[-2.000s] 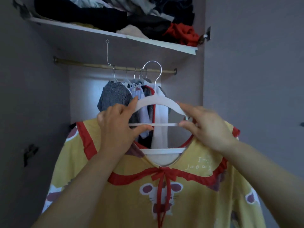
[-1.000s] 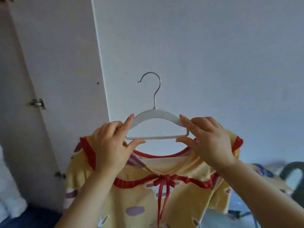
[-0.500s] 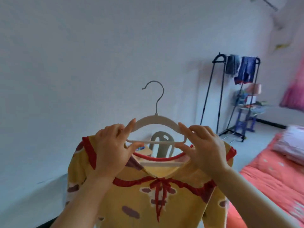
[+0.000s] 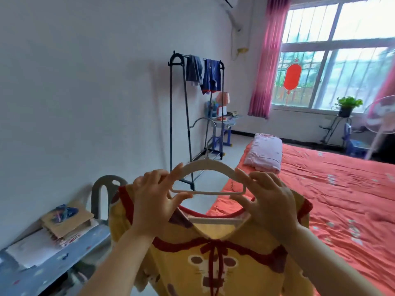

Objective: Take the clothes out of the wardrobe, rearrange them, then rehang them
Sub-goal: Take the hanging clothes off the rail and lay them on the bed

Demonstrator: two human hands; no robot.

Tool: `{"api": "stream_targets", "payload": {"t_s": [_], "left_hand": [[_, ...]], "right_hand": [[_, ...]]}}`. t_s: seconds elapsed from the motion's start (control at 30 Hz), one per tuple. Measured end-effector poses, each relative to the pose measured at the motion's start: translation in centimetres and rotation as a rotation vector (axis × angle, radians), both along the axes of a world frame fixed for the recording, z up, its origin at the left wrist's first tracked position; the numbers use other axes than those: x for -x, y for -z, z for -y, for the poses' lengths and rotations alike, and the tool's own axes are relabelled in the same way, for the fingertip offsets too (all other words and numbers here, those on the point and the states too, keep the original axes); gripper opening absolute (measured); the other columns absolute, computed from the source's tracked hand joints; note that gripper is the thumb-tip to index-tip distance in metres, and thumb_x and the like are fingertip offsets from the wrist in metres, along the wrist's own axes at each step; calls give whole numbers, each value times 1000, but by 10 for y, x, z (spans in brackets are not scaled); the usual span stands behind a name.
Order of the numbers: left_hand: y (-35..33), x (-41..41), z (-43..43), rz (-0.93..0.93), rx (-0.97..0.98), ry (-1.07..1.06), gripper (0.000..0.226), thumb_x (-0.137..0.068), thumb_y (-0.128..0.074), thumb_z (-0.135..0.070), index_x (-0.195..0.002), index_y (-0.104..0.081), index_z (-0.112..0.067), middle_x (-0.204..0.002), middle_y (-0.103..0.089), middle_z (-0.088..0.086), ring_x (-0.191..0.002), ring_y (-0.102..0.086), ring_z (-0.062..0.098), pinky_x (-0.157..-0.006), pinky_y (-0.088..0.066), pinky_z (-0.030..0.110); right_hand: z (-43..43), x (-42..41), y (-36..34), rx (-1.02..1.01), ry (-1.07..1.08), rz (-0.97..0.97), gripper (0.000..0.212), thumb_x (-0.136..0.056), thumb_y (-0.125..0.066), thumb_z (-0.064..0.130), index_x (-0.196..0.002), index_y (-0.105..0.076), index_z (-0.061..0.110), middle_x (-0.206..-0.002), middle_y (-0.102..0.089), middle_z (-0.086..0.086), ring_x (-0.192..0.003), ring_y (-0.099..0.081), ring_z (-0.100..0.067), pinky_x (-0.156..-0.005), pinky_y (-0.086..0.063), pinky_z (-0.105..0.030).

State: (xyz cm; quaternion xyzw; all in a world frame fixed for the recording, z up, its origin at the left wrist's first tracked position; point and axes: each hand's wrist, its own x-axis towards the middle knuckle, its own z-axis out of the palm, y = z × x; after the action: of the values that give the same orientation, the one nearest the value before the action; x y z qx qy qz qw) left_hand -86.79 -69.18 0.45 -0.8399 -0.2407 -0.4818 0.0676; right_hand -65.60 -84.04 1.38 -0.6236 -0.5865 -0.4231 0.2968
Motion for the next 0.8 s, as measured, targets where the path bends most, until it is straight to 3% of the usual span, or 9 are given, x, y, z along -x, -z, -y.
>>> {"api": "stream_targets", "payload": {"t_s": [0.2, 0.37, 0.67, 0.8], "left_hand": [[29, -105, -59, -22, 97, 171, 65, -75, -44, -66, -132, -41, -33, -89, -60, -1, -86, -44, 10, -82, -39, 40], [46, -186, -111, -39, 132, 296, 65, -77, -34, -73, -129, -41, -35, -89, -60, -1, -88, -43, 11, -80, -42, 43], [75, -315, -168, -120, 163, 402, 66, -64, -55, -64, -122, -49, -32, -88, -61, -2, -86, -51, 15, -78, -43, 44], [94, -372, -195, -179, 211, 408, 68, -59, -70, -58, -118, -64, -23, -85, -61, -2, -82, -57, 19, -77, -43, 44]], "right_hand": [[-24, -79, 26, 31, 186, 16, 52, -78, -53, 55, -117, -60, 21, -88, -67, -4, -73, -63, -22, -55, -51, -27], [-51, -130, 41, 52, 332, 10, 52, -77, -53, 53, -113, -67, 18, -85, -67, -5, -73, -63, -24, -56, -53, -30], [-90, -222, 67, 122, 509, -82, 54, -77, -53, 53, -113, -68, 15, -88, -68, -5, -73, -64, -24, -57, -52, -29], [-120, -277, 88, 174, 512, -172, 55, -76, -53, 54, -114, -67, 16, -89, -68, -4, -74, -64, -23, -58, -52, -29]]}}
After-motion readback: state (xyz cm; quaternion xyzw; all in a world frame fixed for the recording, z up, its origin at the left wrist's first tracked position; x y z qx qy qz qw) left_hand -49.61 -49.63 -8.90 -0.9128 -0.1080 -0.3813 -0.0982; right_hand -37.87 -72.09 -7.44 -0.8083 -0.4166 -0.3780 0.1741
